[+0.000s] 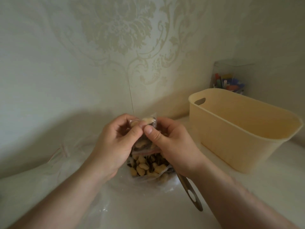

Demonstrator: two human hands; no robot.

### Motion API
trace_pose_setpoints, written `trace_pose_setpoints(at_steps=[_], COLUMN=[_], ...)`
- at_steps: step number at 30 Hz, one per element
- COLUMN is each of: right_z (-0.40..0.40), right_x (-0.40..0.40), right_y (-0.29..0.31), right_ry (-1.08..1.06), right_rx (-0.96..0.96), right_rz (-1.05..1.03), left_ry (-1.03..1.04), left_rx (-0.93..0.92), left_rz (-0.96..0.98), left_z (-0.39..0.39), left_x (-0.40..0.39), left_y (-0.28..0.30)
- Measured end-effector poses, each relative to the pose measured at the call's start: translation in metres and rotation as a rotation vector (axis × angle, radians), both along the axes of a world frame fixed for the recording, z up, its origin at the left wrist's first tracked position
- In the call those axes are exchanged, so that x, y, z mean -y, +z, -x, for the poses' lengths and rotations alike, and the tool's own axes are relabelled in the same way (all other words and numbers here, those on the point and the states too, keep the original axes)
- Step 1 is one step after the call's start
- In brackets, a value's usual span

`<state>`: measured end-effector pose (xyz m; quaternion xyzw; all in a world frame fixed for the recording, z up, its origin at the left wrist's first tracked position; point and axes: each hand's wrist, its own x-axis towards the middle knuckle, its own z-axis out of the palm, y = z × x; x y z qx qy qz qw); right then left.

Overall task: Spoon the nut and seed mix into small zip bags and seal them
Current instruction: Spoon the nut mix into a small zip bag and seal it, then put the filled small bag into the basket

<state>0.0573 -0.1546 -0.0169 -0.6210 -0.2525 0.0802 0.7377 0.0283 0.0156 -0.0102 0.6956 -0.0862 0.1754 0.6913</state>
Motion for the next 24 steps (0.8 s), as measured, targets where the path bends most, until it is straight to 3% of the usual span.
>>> trace_pose_setpoints(at_steps=[5,11,13,16,20,24], right_z=[0.004,-0.006,-0.014,-0.033,-0.063,-0.090], right_x=[0.004,0.034,0.057,0.098,0.150,0.176], right_y=[0.016,0.058,0.073,0.091,0.104,0.098], right_ry=[-0.011,-0.154,-0.195,-0.322,-0.410,-0.421], right_rx=[-0.029,-0.075,-0.080,-0.045,-0.006,0.051], right_rz=[-0.117,-0.116,-0.093,-0.036,0.134,0.553], left_ry=[-0.028,-0.005,-0.034,-0.093,0.032,-0.018], left_rx=[-0.088,-0.042,-0.038,-0.208,-0.451,-0.543], left_rz=[0.084,-0.136,-0.075,0.060,-0.235,-0.320], left_z=[-0.002,-0.014,-0.022,-0.045,-0.088,-0.112], left_x=[0.013,0.049,0.065,0.093,0.128,0.145], left_y=[0.037,0.077,0.087,0.091,0.075,0.061])
